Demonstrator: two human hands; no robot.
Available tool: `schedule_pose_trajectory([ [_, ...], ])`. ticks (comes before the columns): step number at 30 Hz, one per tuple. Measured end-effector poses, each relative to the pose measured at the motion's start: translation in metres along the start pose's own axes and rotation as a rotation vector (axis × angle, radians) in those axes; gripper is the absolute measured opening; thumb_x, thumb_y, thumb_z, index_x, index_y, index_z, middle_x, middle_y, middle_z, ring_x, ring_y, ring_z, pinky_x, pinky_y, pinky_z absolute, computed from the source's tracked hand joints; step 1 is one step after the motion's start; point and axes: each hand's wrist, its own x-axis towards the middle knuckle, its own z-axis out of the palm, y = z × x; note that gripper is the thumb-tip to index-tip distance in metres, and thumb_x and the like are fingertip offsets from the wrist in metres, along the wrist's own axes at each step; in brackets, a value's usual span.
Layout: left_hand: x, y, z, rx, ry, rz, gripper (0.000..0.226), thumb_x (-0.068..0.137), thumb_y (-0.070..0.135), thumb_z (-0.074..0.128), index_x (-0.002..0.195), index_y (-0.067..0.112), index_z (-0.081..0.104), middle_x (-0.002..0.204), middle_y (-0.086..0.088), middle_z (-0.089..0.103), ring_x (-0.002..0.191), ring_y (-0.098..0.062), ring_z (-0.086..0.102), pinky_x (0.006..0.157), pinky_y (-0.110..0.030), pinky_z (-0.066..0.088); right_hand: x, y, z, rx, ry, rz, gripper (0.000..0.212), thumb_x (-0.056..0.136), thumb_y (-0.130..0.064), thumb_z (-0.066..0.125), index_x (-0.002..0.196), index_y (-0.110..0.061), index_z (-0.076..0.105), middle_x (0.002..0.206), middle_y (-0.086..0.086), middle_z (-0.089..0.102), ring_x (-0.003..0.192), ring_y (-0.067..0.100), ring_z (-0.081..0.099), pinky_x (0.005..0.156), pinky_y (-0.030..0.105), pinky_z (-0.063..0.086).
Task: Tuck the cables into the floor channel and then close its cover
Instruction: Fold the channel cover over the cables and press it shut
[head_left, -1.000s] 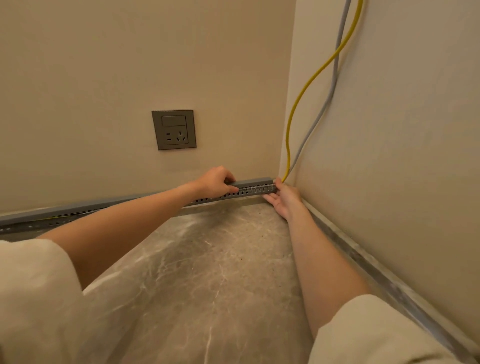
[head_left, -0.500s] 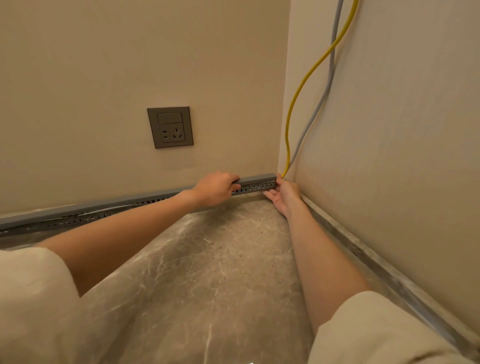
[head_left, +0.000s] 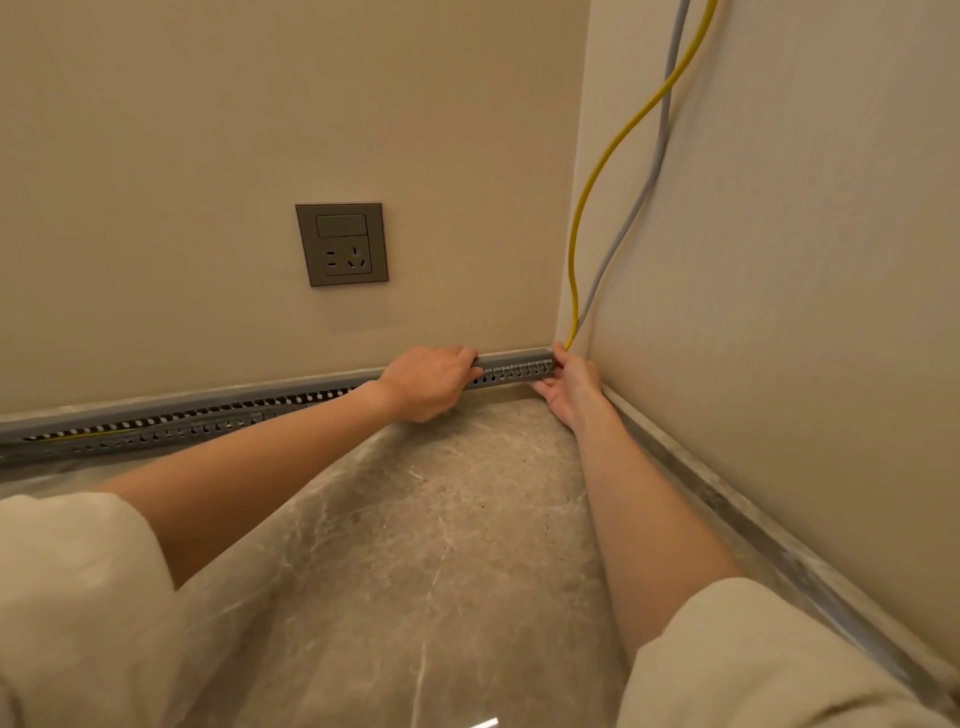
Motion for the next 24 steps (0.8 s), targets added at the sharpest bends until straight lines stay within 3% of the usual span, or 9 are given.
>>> schedule_pose_trajectory([
  [5,0.008,0.000,-0.002,-0.028,-0.016,-0.049,0.037,0.098,0.042,0.032,0.106,0.012,0.051,0.102,-0.011,0.065,0.085,-0.031,0.060,0.063,-0.036,0.037,-0.002,-0.001,0.001,0.052,-0.013,0.017,0.011,0.099,-0.011,0.044,0.099,-0.003,0.051,0.137,0.026,0.047,0.125,0.040,0.048,0.100,0.052,0.042],
  [8,0.015,-0.002,-0.008,-0.077,-0.051,-0.102,0.036,0.097,0.042,0.037,0.108,0.012,0.054,0.105,-0.011,0.065,0.093,-0.032,0.060,0.067,-0.036,0.039,-0.003,-0.001,0.005,0.117,-0.002,0.033,0.031,0.098,-0.015,0.045,0.126,-0.002,0.046,0.138,0.024,0.047,0.127,0.037,0.048,0.101,0.049,0.041],
  [10,0.018,-0.002,-0.013,-0.112,-0.095,-0.121,0.036,0.097,0.041,0.038,0.108,0.012,0.055,0.106,-0.012,0.065,0.095,-0.032,0.059,0.070,-0.037,0.041,-0.008,0.001,0.010,0.176,0.008,0.041,0.041,0.097,-0.020,0.047,0.134,-0.003,0.043,0.138,0.021,0.048,0.127,0.034,0.048,0.099,0.045,0.043],
  [12,0.020,-0.002,-0.019,-0.159,-0.121,-0.135,0.036,0.097,0.040,0.040,0.109,0.010,0.056,0.105,-0.014,0.066,0.095,-0.032,0.059,0.074,-0.039,0.044,-0.016,0.007,0.015,0.294,-0.017,0.063,0.045,0.094,-0.025,0.052,0.132,-0.004,0.045,0.136,0.018,0.050,0.125,0.032,0.049,0.097,0.041,0.043],
  [15,0.025,-0.003,-0.028,-0.239,-0.118,-0.153,0.035,0.096,0.037,0.044,0.110,0.008,0.059,0.103,-0.016,0.066,0.092,-0.031,0.059,0.074,-0.038,0.045,-0.025,0.020,0.020,0.560,-0.132,0.110,0.035,0.093,-0.026,0.054,0.118,-0.002,0.050,0.132,0.018,0.053,0.127,0.028,0.049,0.107,0.036,0.039],
  [17,0.028,-0.005,-0.032,-0.282,-0.124,-0.165,0.035,0.096,0.036,0.046,0.110,0.007,0.060,0.101,-0.016,0.067,0.087,-0.029,0.058,0.070,-0.033,0.041,-0.027,0.026,0.023,0.584,-0.183,0.086,0.022,0.097,-0.021,0.050,0.106,-0.001,0.055,0.120,0.017,0.059,0.130,0.027,0.047,0.106,0.035,0.040],
  [20,0.029,-0.008,-0.034,-0.362,-0.177,-0.177,0.038,0.096,0.038,0.046,0.112,0.007,0.061,0.102,-0.015,0.067,0.088,-0.029,0.060,0.070,-0.029,0.040,-0.028,0.028,0.026,0.551,-0.196,0.069,0.019,0.098,-0.016,0.047,0.094,0.000,0.057,0.099,0.014,0.063,0.132,0.027,0.045,0.103,0.037,0.039],
  [24,0.029,-0.009,-0.037,-0.487,-0.249,-0.179,0.039,0.099,0.033,0.040,0.112,0.002,0.060,0.101,-0.014,0.063,0.087,-0.024,0.055,0.075,-0.031,0.040,-0.029,0.029,0.026,0.542,-0.190,0.063,0.020,0.099,-0.016,0.045,0.092,-0.001,0.057,0.100,0.014,0.063,0.133,0.027,0.044,0.110,0.038,0.035],
])
